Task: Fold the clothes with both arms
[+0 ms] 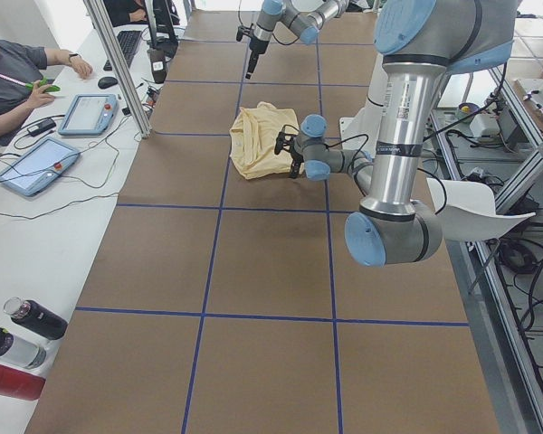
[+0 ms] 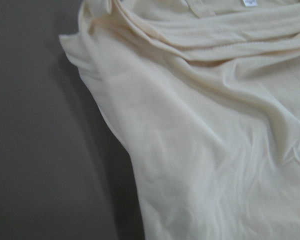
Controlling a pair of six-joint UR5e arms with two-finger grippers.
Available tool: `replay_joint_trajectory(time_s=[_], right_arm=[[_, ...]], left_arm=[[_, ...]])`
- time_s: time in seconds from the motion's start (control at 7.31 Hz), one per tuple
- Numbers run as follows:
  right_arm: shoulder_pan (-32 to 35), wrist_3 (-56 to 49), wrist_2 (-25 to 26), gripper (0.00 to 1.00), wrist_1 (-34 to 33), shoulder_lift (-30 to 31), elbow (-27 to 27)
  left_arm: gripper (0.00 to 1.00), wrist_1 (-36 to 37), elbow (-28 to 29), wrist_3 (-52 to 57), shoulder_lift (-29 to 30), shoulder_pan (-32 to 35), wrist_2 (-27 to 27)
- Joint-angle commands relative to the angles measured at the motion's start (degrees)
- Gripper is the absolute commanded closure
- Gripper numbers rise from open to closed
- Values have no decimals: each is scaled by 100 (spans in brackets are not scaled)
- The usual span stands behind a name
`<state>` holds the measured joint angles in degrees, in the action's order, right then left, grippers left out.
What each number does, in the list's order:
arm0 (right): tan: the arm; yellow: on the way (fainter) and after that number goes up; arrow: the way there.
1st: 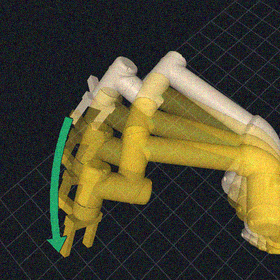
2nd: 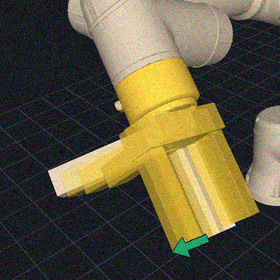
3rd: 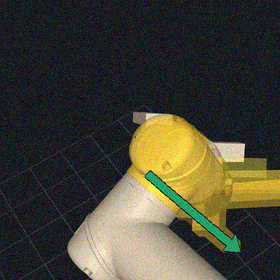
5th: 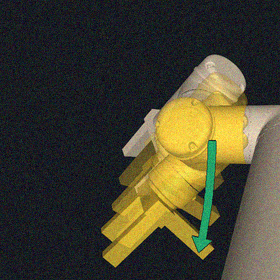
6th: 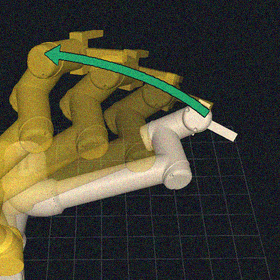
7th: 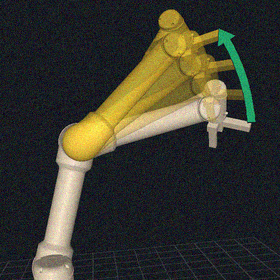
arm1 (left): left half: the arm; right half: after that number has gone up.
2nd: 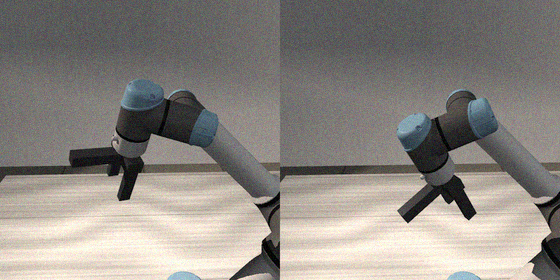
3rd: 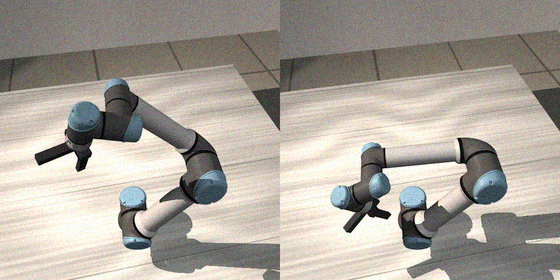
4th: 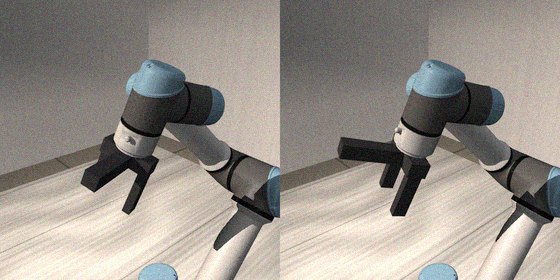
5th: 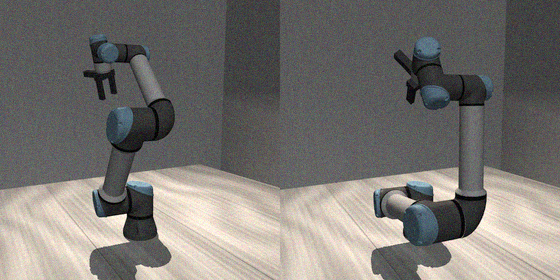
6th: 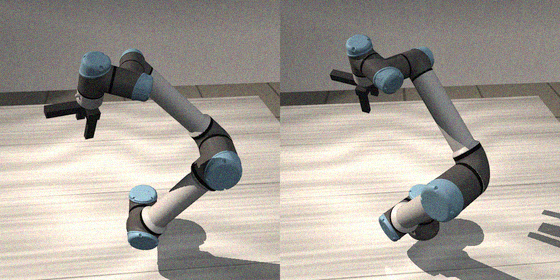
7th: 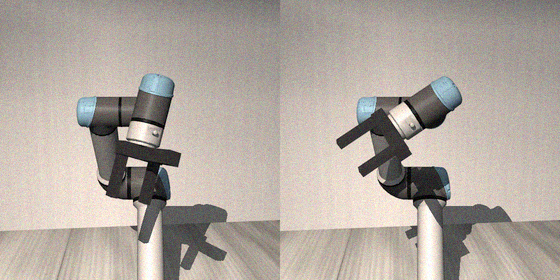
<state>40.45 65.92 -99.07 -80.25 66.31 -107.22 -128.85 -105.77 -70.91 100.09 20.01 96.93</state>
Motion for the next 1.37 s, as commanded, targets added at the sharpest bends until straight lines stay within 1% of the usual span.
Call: replay_joint_trajectory(time_s=[0.0, 0.14, 0.27, 0.41, 0.68, 0.82, 1.09, 1.23], right_arm=[[-11, 26, 1, 0, 0, -5, -1], [-20, 52, 28, 0, 0, -5, -1], [-20, 70, 28, 0, 0, -5, -10], [-20, 62, 28, 0, 0, 4, -1], [-28, 70, 37, 0, 0, 4, -1], [-37, 70, 37, 0, 0, 4, -1], [-37, 53, 37, 0, 0, 4, 17], [-63, 70, 37, 0, 0, 4, 25]], left_arm=[[40, -8, 13, -187, 2, -156, -95], [49, -8, 13, -187, 2, -156, -95], [73, -8, 13, -195, 11, -156, -86], [100, -8, 13, -195, 11, -156, -95], [100, 0, 22, -117, 20, -86, -104], [100, 35, 22, -55, 2, 202, -60], [100, 62, 100, 1083, 28, 869, -42], [100, 79, 179, 1357, 55, 1229, -34]])
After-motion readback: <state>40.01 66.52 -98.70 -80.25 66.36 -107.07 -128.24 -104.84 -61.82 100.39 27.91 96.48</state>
